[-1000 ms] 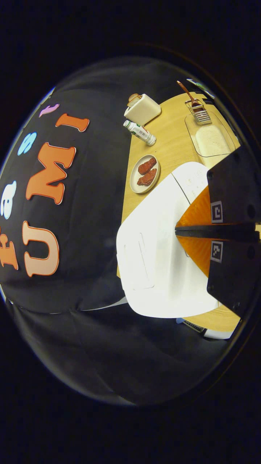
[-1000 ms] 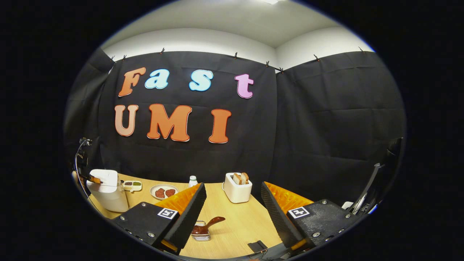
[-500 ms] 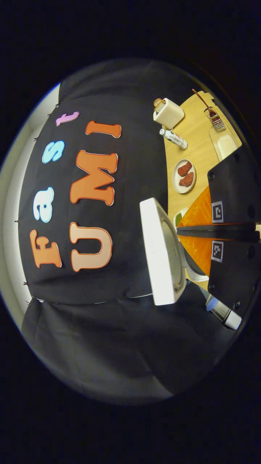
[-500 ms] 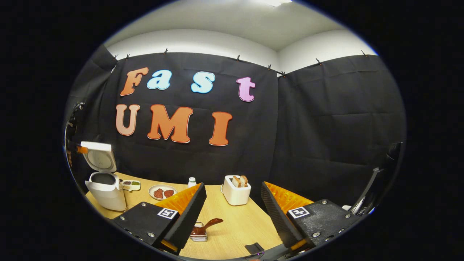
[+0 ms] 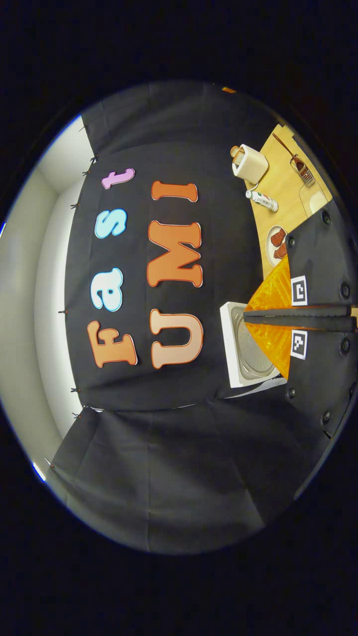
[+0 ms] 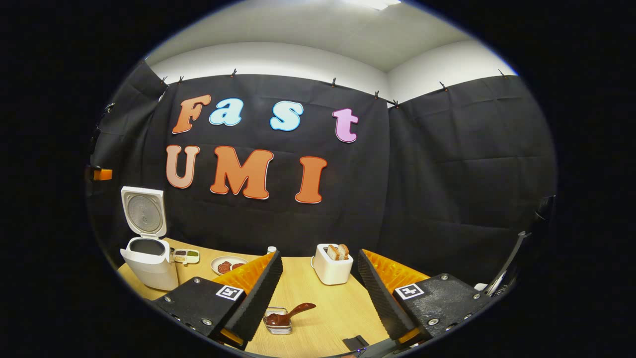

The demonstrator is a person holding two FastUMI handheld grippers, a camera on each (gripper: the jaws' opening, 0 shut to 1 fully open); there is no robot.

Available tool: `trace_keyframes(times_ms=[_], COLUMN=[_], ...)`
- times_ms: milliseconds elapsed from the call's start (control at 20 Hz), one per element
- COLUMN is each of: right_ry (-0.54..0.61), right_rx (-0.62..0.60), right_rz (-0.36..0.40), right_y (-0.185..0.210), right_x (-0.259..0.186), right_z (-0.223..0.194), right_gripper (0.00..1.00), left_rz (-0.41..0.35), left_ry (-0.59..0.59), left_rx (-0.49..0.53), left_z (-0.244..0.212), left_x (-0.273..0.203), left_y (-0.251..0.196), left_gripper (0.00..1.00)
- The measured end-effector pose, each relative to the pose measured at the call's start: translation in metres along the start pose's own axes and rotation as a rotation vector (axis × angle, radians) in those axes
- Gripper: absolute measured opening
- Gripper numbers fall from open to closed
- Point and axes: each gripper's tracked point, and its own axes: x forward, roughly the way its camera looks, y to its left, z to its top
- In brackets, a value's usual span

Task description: Close the left gripper, press the button to open the rice cooker; take a wooden spoon from the chopstick holder with the right hand, scoop a spoonful of rice and pour it into the rice cooker, then put the wooden spoon back into the chopstick holder.

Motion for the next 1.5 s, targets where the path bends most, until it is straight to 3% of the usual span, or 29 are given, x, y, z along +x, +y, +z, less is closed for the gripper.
trace_keyframes(times_ms=[200, 500, 650, 1100, 1500], right_ry=[0.008, 0.009, 0.017, 0.117, 0.262], right_rx=[-0.001, -0.02, -0.013, 0.072, 0.292], right_rz=[0.018, 0.03, 0.032, 0.043, 0.059], right_y=[0.01, 0.012, 0.011, 0.015, 0.015], right_x=[0.004, 0.011, 0.017, 0.059, 0.105], right_z=[-0.004, -0.01, -0.017, -0.08, -0.164], right_gripper=[0.95, 0.95, 0.95, 0.95, 0.95], left_rz=[0.049, 0.036, 0.03, 0.049, 0.11], left_ry=[-0.012, -0.025, -0.055, -0.096, -0.107], left_rx=[-0.018, -0.067, -0.071, -0.06, -0.032], left_z=[0.005, 0.006, 0.016, 0.034, 0.04], left_x=[-0.013, -0.025, -0.028, -0.037, -0.047], left_y=[0.016, 0.017, 0.013, 0.012, 0.024], left_gripper=[0.05, 0.11, 0.92, 1.0, 1.0])
